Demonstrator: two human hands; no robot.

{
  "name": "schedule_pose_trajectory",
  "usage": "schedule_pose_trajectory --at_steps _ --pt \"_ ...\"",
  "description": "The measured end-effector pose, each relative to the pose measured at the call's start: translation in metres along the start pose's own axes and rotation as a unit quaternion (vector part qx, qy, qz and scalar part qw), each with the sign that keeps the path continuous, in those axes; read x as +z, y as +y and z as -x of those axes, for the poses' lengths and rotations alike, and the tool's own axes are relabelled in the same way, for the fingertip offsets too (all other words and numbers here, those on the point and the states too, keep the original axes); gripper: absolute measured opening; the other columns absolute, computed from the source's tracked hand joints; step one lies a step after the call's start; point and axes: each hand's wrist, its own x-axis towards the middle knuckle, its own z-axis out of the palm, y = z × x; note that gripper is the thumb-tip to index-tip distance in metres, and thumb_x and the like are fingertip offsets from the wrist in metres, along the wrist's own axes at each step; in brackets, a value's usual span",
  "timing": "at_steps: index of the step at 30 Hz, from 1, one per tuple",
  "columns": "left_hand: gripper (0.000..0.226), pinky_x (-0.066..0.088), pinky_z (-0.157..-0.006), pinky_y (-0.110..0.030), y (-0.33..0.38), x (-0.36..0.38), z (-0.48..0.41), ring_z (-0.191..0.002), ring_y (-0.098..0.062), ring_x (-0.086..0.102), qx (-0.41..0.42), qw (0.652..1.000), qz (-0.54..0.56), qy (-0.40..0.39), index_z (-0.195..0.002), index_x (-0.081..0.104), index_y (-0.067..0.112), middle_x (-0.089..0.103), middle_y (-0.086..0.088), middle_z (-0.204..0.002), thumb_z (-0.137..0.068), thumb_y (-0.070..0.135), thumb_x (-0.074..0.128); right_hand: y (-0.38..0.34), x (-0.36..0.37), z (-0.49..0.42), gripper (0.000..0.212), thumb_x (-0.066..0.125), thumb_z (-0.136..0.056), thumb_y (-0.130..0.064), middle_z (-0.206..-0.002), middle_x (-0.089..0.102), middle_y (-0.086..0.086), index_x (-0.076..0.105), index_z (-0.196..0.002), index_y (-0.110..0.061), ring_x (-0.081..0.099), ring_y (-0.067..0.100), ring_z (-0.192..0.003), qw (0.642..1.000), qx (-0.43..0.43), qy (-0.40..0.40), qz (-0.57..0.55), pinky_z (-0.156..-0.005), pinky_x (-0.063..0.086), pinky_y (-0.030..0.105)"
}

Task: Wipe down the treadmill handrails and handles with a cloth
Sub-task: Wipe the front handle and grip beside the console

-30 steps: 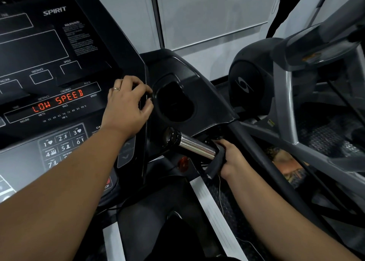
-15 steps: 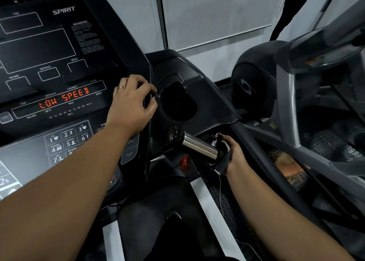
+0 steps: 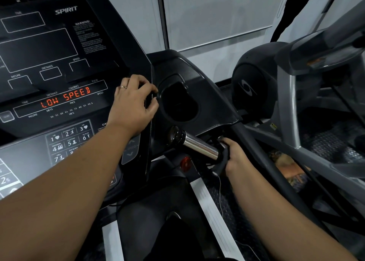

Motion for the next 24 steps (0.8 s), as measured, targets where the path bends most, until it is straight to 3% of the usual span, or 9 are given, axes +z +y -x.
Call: schedule_pose_trajectory --at_steps 3,7,13,17,20,22,24 --pt "0.023 0.033 -0.102 -0.037 0.000 0.000 0.000 -0.113 -0.019 0.040 -0.002 1.000 -0.001 -0.002 -0.111 0.063 0.025 0.046 0.004 -0.119 -0.091 0.034 0.056 -0.002 -0.005 -0.001 0.027 0.055 -0.089 -0.026 -0.059 0.065 0.008 0.061 -0.071 -0.008 0.064 0.023 -0.051 0.999 -0.014 -0.022 -0.029 -0.057 0.056 0.029" --pt "0.023 0.033 -0.102 -0.037 0.000 0.000 0.000 -0.113 -0.019 0.040 0.000 1.000 -0.002 -0.001 -0.111 0.063 0.024 0.046 0.003 -0.119 -0.091 0.034 0.056 0.008 -0.008 0.000 0.031 0.060 -0.085 -0.035 -0.074 0.067 0.008 0.068 -0.071 -0.009 0.064 0.027 -0.071 0.997 -0.028 -0.039 -0.053 -0.079 0.051 0.037" --pt "0.023 0.035 -0.102 -0.040 0.000 0.000 0.000 -0.113 -0.020 0.040 0.002 1.000 0.000 -0.003 -0.110 0.063 0.025 0.046 0.003 -0.120 -0.091 0.034 0.056 0.003 -0.004 0.005 0.020 0.057 -0.084 -0.033 -0.074 0.058 0.004 0.060 -0.078 -0.013 0.058 0.023 -0.065 1.000 -0.020 -0.017 -0.009 -0.067 0.048 0.030" --pt "0.023 0.034 -0.102 -0.041 0.000 0.000 0.000 -0.113 -0.021 0.040 0.000 1.000 0.001 -0.004 -0.110 0.063 0.025 0.046 0.003 -0.120 -0.091 0.034 0.056 0.006 -0.001 0.001 0.034 0.045 -0.099 -0.030 -0.066 0.068 0.011 0.064 -0.085 -0.006 0.066 0.025 -0.058 0.999 -0.030 0.014 0.015 -0.067 0.053 0.035" --pt "0.023 0.033 -0.103 -0.040 0.000 -0.001 0.000 -0.114 -0.020 0.040 0.002 1.000 -0.003 -0.006 -0.111 0.063 0.025 0.045 0.003 -0.120 -0.091 0.034 0.056 0.017 0.000 0.005 0.034 0.053 -0.094 -0.030 -0.087 0.071 0.016 0.063 -0.105 0.000 0.069 0.030 -0.075 0.997 -0.061 0.040 0.019 -0.072 0.058 0.039" --pt "0.023 0.033 -0.103 -0.040 0.000 0.000 0.000 -0.115 -0.021 0.040 0.002 1.000 -0.001 -0.006 -0.111 0.063 0.025 0.046 0.002 -0.120 -0.091 0.034 0.056 0.022 -0.001 0.003 0.046 0.061 -0.082 -0.029 -0.105 0.071 0.017 0.060 -0.121 -0.003 0.071 0.033 -0.090 0.995 -0.074 0.058 0.025 -0.078 0.059 0.049" --pt "0.023 0.034 -0.103 -0.041 0.000 0.000 0.000 -0.114 -0.021 0.040 0.002 1.000 0.003 -0.005 -0.111 0.063 0.024 0.046 0.002 -0.120 -0.091 0.033 0.057 0.021 -0.001 0.003 0.035 0.058 -0.088 -0.025 -0.100 0.071 0.017 0.063 -0.115 -0.003 0.070 0.034 -0.085 0.995 -0.071 0.066 0.028 -0.063 0.061 0.046"
